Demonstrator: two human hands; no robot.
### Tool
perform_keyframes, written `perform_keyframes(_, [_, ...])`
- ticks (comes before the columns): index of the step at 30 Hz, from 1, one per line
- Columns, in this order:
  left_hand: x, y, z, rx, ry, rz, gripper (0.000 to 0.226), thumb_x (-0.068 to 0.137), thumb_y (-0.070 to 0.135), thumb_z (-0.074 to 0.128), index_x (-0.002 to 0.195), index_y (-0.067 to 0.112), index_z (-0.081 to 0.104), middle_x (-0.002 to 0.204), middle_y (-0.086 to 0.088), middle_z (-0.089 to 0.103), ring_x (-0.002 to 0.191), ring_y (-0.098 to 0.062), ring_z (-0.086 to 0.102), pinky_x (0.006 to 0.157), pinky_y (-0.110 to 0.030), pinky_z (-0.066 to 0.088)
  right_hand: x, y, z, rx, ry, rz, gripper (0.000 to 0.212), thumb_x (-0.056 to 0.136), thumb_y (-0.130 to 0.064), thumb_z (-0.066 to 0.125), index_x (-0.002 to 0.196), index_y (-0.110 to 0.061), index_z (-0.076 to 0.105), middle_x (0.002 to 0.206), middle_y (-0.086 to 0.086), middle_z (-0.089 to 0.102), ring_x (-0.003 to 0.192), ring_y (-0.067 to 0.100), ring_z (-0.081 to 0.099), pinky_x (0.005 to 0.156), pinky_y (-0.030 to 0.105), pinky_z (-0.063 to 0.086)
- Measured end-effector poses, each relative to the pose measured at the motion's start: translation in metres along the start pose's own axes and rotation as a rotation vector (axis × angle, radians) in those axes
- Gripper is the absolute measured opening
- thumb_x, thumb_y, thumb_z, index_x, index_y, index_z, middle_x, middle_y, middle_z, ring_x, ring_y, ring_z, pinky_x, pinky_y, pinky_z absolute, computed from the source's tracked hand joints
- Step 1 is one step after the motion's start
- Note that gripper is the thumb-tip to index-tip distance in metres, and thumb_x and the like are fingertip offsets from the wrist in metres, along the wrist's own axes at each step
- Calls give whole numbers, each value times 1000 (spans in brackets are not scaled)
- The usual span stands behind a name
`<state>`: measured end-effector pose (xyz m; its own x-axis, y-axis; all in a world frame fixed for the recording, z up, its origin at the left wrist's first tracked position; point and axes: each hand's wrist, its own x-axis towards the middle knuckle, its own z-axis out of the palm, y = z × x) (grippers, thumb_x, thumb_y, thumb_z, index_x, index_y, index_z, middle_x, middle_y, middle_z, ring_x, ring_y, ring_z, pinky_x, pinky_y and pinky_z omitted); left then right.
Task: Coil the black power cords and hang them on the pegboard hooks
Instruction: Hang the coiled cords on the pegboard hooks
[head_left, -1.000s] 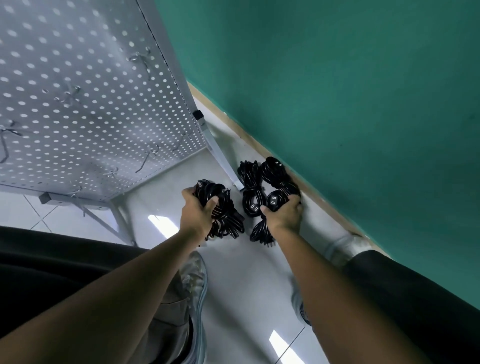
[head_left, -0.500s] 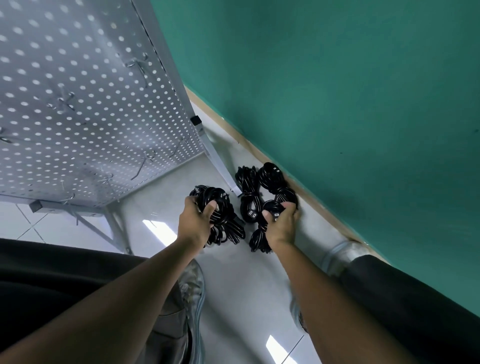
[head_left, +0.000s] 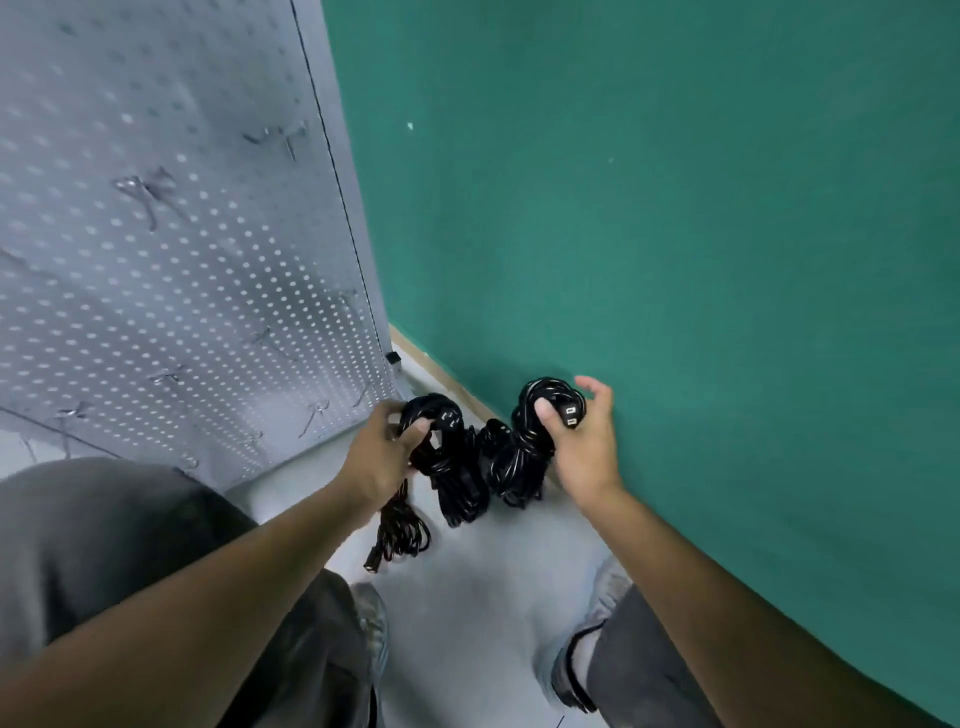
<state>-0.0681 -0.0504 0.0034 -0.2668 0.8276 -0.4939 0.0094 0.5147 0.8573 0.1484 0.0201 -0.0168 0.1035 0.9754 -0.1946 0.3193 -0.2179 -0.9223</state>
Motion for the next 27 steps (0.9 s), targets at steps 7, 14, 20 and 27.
perform_keyframes(7, [-79, 108, -39, 89, 11, 196, 12, 106, 24, 57, 111, 14, 62, 111, -11, 74, 103, -28, 72, 99, -50, 56, -66, -122, -57, 179, -2, -178, 42, 91, -18, 76, 126, -24, 52, 113, -10, 65, 103, 5, 64, 93, 19, 46])
perform_keyframes(14, [-176, 178, -107, 40, 71, 368, 10, 104, 19, 58, 113, 15, 57, 119, -13, 69, 104, -24, 71, 93, -41, 59, -123, -192, -61, 310, -16, -274, 38, 90, -8, 75, 124, -16, 60, 109, -4, 69, 83, -13, 64, 74, 3, 46])
perform_keyframes(20, [-238, 252, -156, 17, 126, 490, 17, 106, 20, 54, 119, 8, 58, 114, -9, 75, 98, -19, 74, 81, -28, 59, -145, -245, -40, 359, -116, -370, 38, 88, -12, 77, 121, -23, 62, 111, -11, 68, 95, -8, 63, 85, 16, 48])
perform_keyframes(27, [-292, 346, -178, 73, 238, 649, 21, 106, 25, 56, 120, 11, 61, 110, -6, 73, 94, -16, 73, 84, -30, 59, -156, -299, -40, 349, -135, -446, 39, 85, -10, 80, 115, -29, 64, 111, -5, 72, 104, 15, 68, 96, 35, 52])
